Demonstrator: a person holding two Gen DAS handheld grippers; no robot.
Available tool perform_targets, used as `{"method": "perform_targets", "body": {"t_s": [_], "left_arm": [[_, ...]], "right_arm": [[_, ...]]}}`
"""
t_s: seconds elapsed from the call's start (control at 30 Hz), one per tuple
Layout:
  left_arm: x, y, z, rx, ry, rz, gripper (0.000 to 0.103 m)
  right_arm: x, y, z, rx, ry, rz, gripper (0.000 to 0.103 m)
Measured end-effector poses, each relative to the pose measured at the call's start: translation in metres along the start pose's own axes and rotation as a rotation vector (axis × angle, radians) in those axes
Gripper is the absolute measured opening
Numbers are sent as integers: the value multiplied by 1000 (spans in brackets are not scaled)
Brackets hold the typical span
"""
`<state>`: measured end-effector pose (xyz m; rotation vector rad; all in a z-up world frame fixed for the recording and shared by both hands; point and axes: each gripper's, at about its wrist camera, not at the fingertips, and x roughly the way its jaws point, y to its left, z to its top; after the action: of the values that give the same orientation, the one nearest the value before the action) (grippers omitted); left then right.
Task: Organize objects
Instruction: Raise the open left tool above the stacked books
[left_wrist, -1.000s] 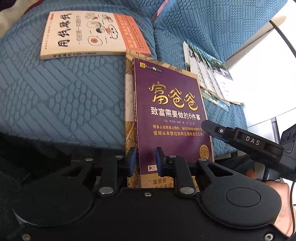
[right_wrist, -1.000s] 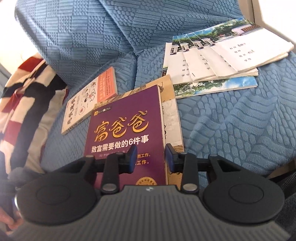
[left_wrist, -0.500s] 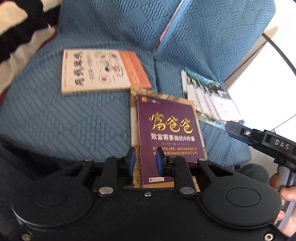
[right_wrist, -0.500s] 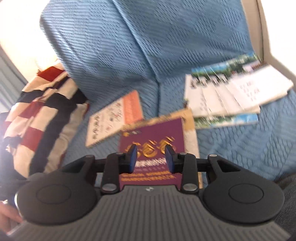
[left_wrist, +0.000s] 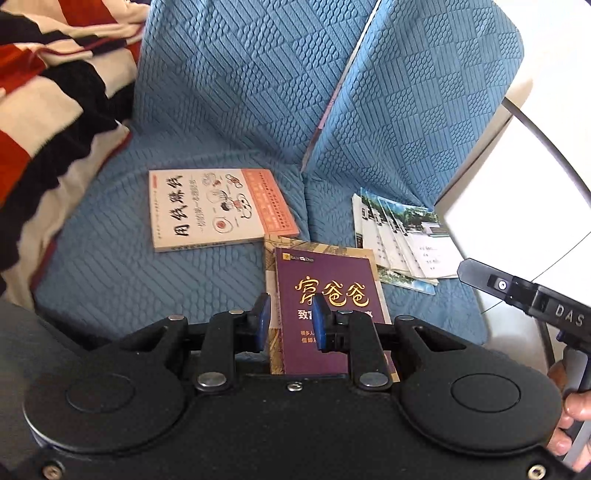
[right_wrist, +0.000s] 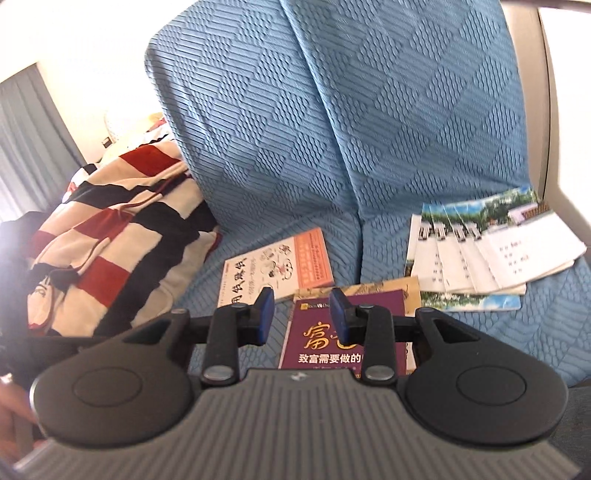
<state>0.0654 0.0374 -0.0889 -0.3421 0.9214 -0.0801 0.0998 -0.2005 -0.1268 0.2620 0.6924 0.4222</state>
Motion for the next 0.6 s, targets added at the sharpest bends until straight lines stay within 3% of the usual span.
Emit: {"method": "perform_targets", "body": {"t_s": [0.47,0.6], "left_arm": [[-56,-9,2,0,-91,8,24],[-60,-7,1,1,-104,11,30]], "right_arm": [[-28,35,-14,-46,22,-15,37],[-28,37,-15,-43,29,-30,37]]}}
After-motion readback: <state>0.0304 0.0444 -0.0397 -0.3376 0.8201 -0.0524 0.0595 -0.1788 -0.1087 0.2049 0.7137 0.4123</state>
